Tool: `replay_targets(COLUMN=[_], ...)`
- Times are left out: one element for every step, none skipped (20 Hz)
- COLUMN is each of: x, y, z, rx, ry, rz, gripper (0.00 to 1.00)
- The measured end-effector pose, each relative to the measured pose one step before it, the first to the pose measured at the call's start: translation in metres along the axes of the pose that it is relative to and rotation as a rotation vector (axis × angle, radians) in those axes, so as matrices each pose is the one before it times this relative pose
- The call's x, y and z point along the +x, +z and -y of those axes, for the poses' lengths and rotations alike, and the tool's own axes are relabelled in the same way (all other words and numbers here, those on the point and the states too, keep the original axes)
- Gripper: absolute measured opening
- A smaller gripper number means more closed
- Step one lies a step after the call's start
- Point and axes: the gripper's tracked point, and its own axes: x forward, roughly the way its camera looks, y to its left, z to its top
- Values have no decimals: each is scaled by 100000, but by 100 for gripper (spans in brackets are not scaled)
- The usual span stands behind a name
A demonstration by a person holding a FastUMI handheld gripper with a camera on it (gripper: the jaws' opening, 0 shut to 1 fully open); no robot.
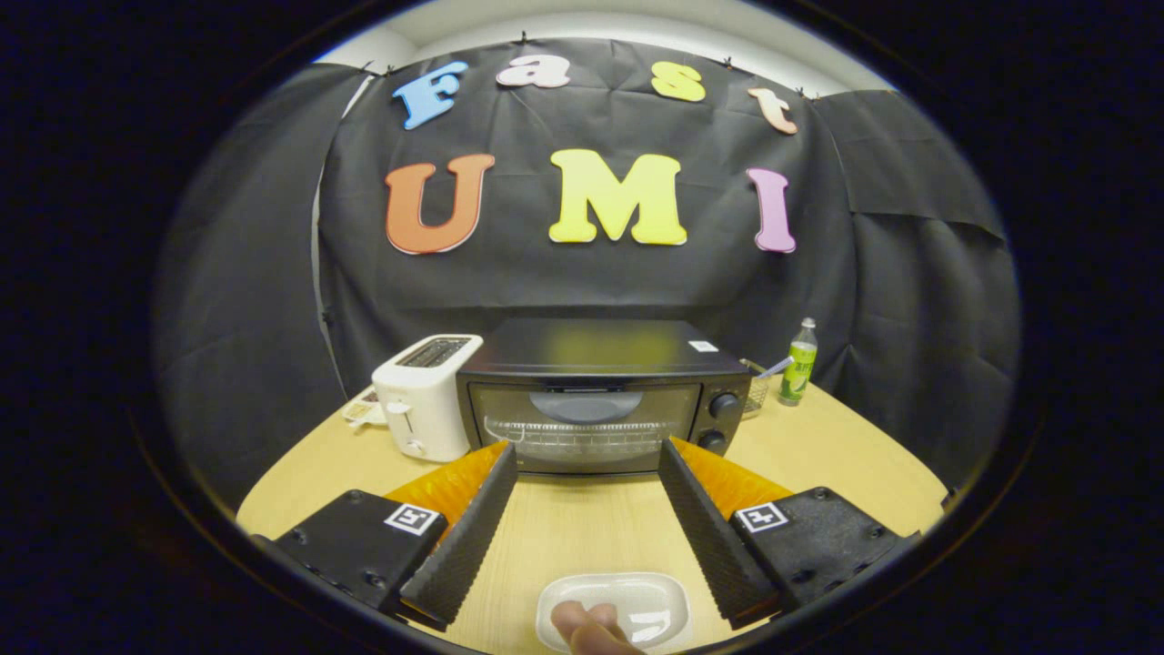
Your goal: Open the toaster oven, put the food inside, and close the toaster oven door.
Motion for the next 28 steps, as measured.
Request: replay_targets(x=[-1179,-1286,-1244,-1316,-1220,-1248,-1178,-1133,-1090,-1087,-1194,-1137,-621,-810,-595,-476,-318,-254,-14,-37,-133,-150,-13,76,104,-18,-64,-116], y=[857,790,624,814,891,893,652,706,583,365,71,333,364,449,161,211,-39,37,-116,25,32,35,14,-12,-62,-20,156,237], z=[638,438,379,205,-107,-74,-112,-322,-442,-246,16,-43,10,-159,-185,-255,-237,35,202,124,227,221,296,417,436,177,71,31], rx=[26,-85,769,716,729,532,481,145,-933,-1719,-1782,-1423,-1588,-1690,-1228,-375,-171,132,307,309,702,900,1105,1175,938,547,486,158], ry=[-955,-789,-1286,-218,289,342,616,1317,1636,973,291,191,-229,-40,509,867,793,237,90,-91,-336,-277,-595,-798,-690,-225,-15,163], rz=[1887,1113,1337,1485,1968,1728,1720,1886,1610,1128,1133,1966,2055,2064,1564,1361,816,315,118,2,-174,34,-71,-137,-218,-384,178,565], gripper=[100,100,100,100,100,100,100,100,100,100,100,100,100,100,100,100,100,100,100,100,100,100,100,100,100,100,100,100])
